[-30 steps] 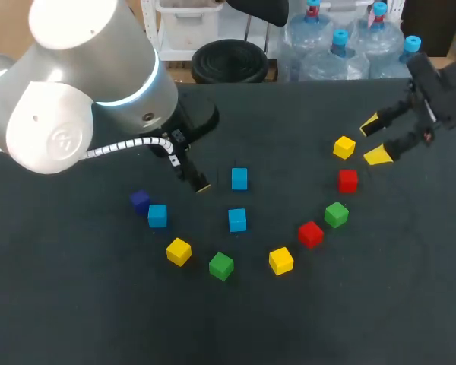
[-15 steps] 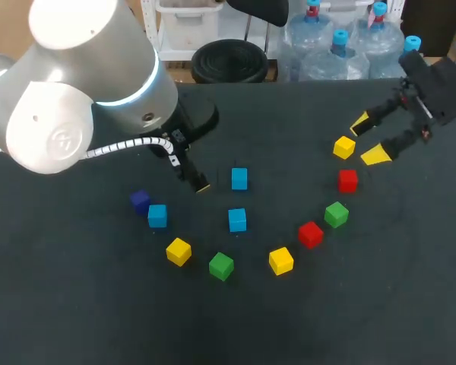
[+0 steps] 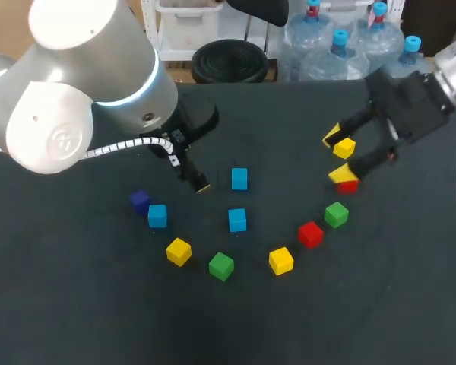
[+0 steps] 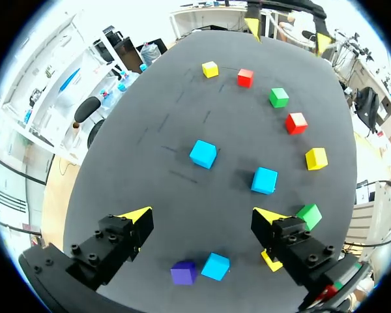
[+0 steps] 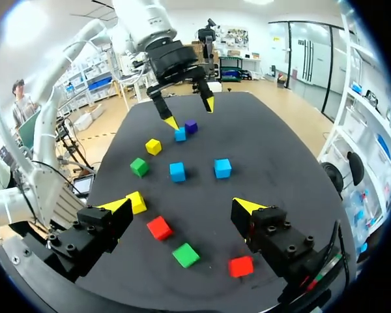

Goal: Place the blue cubes, place green cubes on the blue cubes, place the yellow cubes on the green cubes, then place the red cubes on the yellow cubes, and place purple cube on the red cubes.

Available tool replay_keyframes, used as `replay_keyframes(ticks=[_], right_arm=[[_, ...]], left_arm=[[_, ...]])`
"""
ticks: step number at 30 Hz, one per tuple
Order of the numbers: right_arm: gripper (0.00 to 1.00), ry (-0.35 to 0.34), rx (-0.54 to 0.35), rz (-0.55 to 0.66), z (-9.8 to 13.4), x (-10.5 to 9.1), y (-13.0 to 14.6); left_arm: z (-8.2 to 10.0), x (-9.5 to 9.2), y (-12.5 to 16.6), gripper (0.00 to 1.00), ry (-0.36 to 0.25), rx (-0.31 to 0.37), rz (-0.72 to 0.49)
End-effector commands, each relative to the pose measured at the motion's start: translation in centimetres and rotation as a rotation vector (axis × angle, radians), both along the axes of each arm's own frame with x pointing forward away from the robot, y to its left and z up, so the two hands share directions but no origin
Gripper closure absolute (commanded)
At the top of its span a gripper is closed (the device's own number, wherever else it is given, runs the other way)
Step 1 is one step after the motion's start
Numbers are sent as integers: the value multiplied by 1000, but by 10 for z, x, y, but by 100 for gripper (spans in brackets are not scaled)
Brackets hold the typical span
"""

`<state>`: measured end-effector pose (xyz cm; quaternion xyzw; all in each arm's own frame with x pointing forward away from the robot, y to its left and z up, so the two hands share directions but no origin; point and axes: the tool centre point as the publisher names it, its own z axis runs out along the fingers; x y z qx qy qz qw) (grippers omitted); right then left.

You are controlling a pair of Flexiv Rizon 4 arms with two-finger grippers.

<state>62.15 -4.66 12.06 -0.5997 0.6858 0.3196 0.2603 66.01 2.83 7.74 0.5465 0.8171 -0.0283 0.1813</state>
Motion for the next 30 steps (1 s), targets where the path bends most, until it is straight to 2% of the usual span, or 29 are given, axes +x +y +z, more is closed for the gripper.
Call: replay_keyframes(ticks=[1, 15, 22, 24, 30], right_arm=[[0, -73, 2, -74, -9, -13, 15], [0, -84, 34, 11, -39, -4, 62], [0, -84, -15, 13, -51, -7, 81], [0, -105, -46, 5, -55, -9, 88], [0, -119, -57, 0, -61, -15, 104]], left_arm=[[0, 0, 0, 0, 0, 2, 1], [0, 0, 0, 0, 0, 2, 1], [0, 0, 0, 0, 0, 2, 1], [0, 0, 0, 0, 0, 2, 1], [0, 0, 0, 0, 0, 2, 1]])
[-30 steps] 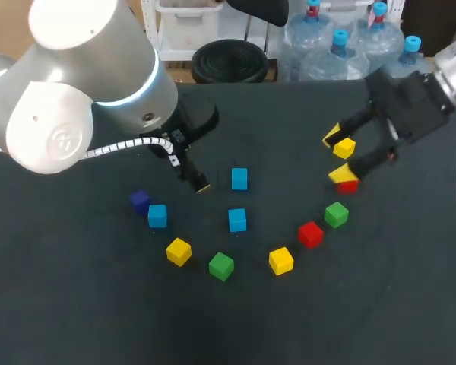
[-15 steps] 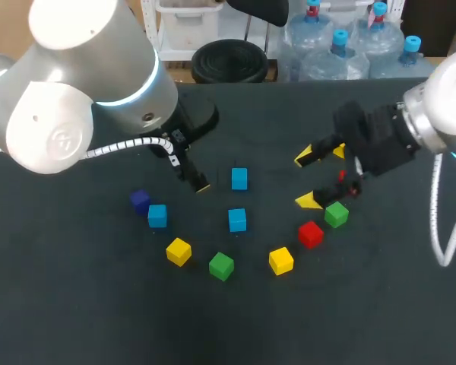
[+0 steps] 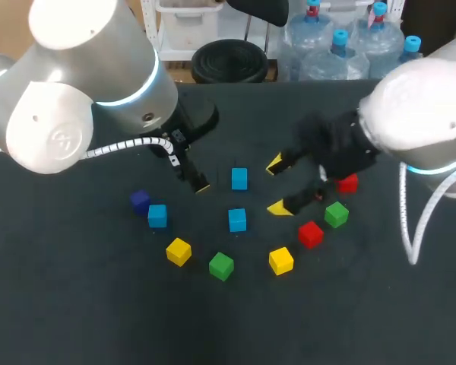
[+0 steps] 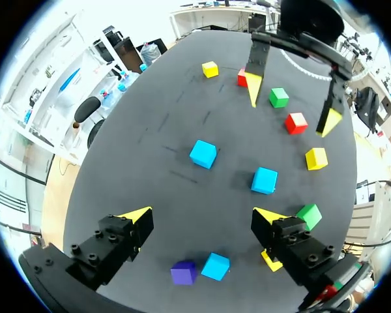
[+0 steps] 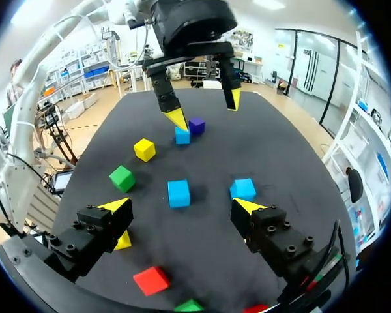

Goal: Place the blue cubes, place green cubes on the blue cubes, place the yellow cubes on the green cubes, then place the red cubes on the yellow cubes, and place purple cube on the red cubes.

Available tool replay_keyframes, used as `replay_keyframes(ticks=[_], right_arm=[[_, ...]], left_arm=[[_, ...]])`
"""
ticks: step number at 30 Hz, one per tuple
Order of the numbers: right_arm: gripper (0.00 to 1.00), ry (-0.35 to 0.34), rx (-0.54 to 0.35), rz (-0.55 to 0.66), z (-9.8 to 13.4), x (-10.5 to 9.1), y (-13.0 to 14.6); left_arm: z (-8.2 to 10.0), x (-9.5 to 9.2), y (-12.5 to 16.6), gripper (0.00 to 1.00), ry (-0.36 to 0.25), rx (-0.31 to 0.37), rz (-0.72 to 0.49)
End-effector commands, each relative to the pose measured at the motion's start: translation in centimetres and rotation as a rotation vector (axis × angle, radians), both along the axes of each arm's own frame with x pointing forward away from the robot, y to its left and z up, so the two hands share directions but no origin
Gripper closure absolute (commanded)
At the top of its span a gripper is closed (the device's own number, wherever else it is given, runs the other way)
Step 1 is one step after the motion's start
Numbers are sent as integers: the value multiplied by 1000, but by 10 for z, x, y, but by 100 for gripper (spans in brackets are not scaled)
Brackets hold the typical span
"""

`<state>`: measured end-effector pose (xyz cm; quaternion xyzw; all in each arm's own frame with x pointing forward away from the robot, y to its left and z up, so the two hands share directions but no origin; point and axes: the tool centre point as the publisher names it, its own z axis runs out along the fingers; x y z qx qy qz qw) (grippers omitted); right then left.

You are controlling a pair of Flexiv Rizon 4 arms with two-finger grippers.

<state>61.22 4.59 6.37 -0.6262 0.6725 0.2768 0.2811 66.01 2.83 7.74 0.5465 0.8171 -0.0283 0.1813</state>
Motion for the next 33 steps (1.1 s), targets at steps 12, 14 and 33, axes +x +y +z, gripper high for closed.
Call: replay_keyframes(ticks=[12, 14, 33], right_arm=[[0, -1, 8, 12, -29, -7, 27], [0, -2, 12, 21, -32, -6, 30], [0, 27, 32, 45, -66, -6, 54]], left_arm=[[0, 0, 0, 0, 0, 2, 1], [0, 0, 0, 0, 0, 2, 1], [0, 0, 0, 0, 0, 2, 1]])
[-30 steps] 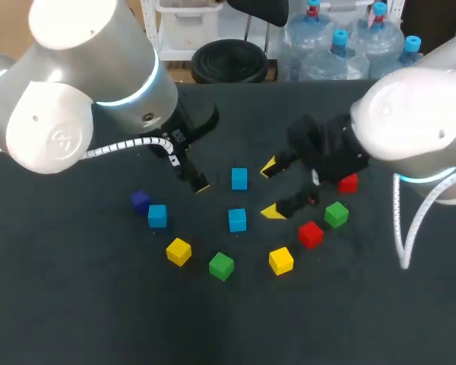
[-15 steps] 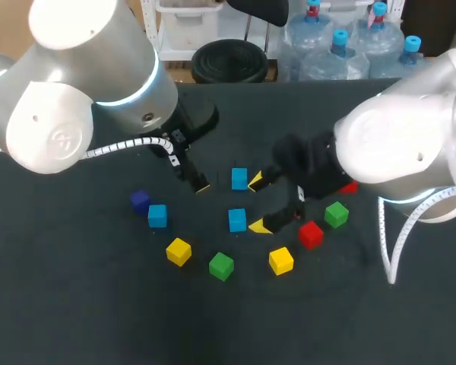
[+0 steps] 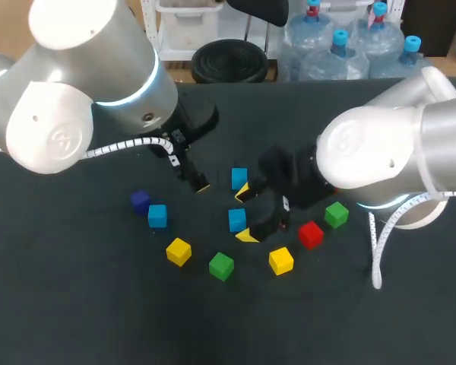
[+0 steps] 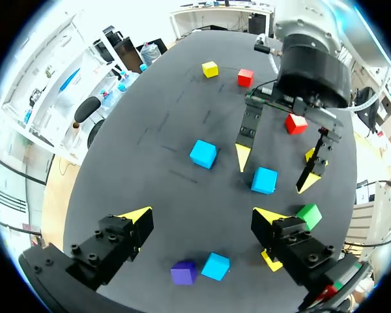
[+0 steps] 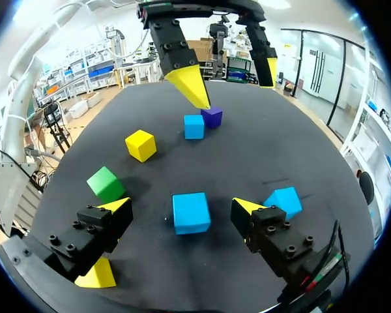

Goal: Place the blue cubes, place green cubes on the blue cubes, place the yellow cubes on the green cubes, then place the red cubes on the yellow cubes, and place purple cube on the red cubes.

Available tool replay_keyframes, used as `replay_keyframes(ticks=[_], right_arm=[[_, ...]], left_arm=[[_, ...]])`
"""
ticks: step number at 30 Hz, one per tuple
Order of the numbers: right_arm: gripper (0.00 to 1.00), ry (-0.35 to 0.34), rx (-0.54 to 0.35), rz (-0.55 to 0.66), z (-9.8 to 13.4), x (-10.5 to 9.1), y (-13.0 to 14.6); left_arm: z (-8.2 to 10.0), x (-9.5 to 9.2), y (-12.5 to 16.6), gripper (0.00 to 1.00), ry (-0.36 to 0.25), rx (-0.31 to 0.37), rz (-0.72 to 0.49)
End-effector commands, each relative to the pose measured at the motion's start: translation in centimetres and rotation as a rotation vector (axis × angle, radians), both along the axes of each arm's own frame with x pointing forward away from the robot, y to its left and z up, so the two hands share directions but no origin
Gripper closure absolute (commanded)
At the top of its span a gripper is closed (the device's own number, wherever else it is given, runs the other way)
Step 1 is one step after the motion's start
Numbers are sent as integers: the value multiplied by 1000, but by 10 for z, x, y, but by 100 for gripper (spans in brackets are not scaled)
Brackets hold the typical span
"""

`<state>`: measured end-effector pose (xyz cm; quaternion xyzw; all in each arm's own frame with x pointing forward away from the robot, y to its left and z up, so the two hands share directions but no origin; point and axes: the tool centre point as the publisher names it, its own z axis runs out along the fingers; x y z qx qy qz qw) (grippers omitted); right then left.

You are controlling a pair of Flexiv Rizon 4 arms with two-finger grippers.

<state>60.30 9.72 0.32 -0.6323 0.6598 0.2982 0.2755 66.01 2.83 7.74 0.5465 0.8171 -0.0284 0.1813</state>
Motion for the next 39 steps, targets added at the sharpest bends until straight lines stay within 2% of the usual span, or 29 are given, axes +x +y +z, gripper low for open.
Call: replay_keyframes(ticks=[1, 10, 13, 15, 18, 19, 22, 25, 28, 33, 39], right_arm=[[0, 3, 6, 6, -7, 3, 3], [2, 7, 1, 8, -9, 4, 0], [15, 9, -2, 7, -9, 4, -2], [18, 9, -3, 7, -9, 5, -3], [51, 7, -3, 7, -9, 7, -4], [52, 6, -3, 8, -9, 7, -4], [66, 5, -2, 8, -9, 8, -3], [86, 6, 0, 8, -10, 8, -3], [100, 4, 1, 8, -11, 8, -3], [100, -5, 4, 9, -8, 8, -6], [100, -15, -17, 9, 8, 10, -17]], left_arm=[[0, 0, 0, 0, 0, 2, 1], [0, 0, 0, 0, 0, 2, 1], [0, 0, 0, 0, 0, 2, 1], [0, 0, 0, 0, 0, 2, 1], [0, 0, 0, 0, 0, 2, 1], [0, 0, 0, 0, 0, 2, 1], [0, 0, 0, 0, 0, 2, 1], [0, 0, 0, 0, 0, 2, 1], [0, 0, 0, 0, 0, 2, 1], [0, 0, 0, 0, 0, 2, 1], [0, 0, 0, 0, 0, 2, 1]])
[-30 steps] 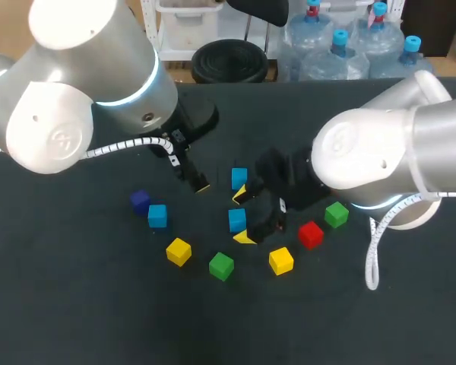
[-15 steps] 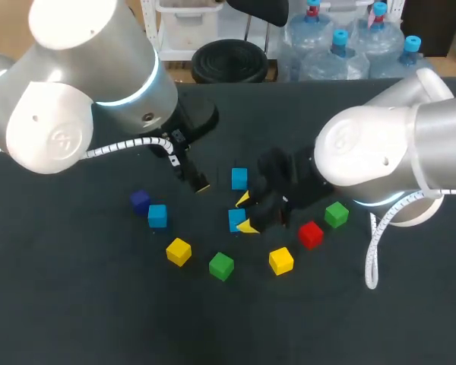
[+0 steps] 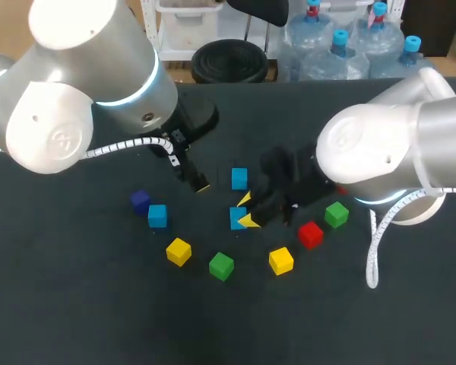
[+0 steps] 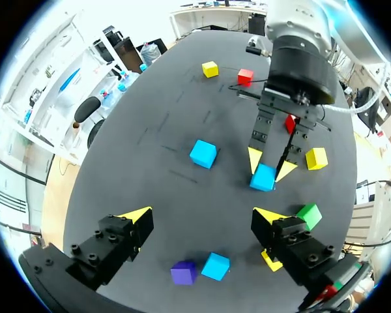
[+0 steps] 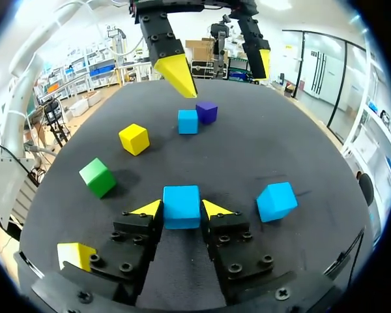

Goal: Place the blue cubes, place green cubes on the blue cubes, place the yellow cubes on the green cubes, then place the red cubes on the yellow cubes, and place purple cube on the red cubes.

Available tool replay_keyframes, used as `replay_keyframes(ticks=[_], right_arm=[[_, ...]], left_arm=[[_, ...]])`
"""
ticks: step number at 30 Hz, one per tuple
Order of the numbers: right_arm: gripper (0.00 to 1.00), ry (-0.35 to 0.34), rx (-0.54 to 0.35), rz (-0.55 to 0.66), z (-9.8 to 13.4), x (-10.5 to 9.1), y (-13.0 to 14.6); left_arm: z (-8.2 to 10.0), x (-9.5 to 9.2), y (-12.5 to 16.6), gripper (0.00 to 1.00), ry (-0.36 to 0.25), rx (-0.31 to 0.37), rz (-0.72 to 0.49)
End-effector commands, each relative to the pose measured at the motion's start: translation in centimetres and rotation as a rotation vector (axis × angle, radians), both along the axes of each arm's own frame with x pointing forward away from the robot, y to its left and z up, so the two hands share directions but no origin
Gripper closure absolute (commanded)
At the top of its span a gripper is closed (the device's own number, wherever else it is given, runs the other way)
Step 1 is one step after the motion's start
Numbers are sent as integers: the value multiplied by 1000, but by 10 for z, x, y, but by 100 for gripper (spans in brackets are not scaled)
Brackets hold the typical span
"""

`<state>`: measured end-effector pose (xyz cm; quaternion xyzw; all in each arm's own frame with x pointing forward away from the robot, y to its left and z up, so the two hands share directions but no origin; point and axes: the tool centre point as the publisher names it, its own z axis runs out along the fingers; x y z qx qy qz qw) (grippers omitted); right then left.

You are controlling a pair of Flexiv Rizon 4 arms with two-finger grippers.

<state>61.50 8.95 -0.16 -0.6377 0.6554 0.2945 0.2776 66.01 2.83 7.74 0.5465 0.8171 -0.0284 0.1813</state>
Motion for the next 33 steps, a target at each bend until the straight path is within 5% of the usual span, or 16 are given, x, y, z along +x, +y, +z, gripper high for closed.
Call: replay_keyframes(ticks=[1, 16, 33], right_arm=[[100, -5, -20, -1, 16, -2, -12], [100, -11, -79, -61, 36, 25, -59], [100, 0, -57, -67, 17, 67, -49]], left_arm=[[0, 0, 0, 0, 0, 2, 1], [0, 0, 0, 0, 0, 2, 1], [0, 0, 0, 0, 0, 2, 1]])
